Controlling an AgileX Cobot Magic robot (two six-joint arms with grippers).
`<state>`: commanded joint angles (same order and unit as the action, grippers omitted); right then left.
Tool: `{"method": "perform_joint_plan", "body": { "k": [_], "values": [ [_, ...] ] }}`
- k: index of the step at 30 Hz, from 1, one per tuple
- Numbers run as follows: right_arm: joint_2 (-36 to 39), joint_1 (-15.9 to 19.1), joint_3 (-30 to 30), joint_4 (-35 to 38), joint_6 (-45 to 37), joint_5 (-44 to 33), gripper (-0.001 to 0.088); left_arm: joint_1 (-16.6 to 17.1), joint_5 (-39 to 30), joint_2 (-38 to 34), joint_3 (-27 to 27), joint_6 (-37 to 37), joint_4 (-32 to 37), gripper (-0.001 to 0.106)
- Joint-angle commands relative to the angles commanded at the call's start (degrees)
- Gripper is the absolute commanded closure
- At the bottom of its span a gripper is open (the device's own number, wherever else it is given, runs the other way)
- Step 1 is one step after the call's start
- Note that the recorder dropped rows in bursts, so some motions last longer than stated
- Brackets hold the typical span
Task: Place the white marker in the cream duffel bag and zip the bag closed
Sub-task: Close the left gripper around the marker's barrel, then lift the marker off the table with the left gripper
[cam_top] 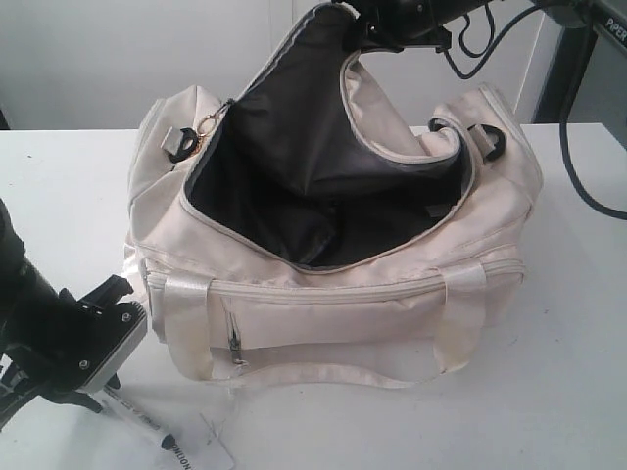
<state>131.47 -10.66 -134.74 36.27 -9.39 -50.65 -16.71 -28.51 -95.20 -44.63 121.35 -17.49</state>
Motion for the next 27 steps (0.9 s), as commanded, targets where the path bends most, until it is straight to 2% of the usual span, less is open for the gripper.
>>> {"method": "perform_joint_plan", "body": {
  "k": [11,13,16,17,24,27],
  "values": [
    [0.0,0.0,0.0,0.0,0.0,0.0,0.0868,0.0,-0.94,-0.15,0.0,0.0,0.0,0.073],
    [0.0,0.0,0.0,0.0,0.0,0.0,0.0868,0.0,-1.31,-0.15,0.0,0.0,0.0,0.08],
    [0.0,0.0,0.0,0.0,0.0,0.0,0.0868,0.0,-1.66,-0.15,0.0,0.0,0.0,0.102],
    [0.0,0.0,0.0,0.0,0.0,0.0,0.0868,0.0,-1.92,-0.15,0.0,-0.11,0.0,0.105],
    [0.0,0.0,0.0,0.0,0.0,0.0,0.0868,0.0,-4.63,2.4,0.0,-0.35,-0.65,0.105],
    [0.0,0.0,0.0,0.0,0.0,0.0,0.0868,0.0,-4.65,5.02,0.0,-3.38,-2.13,0.105]
  ]
}}
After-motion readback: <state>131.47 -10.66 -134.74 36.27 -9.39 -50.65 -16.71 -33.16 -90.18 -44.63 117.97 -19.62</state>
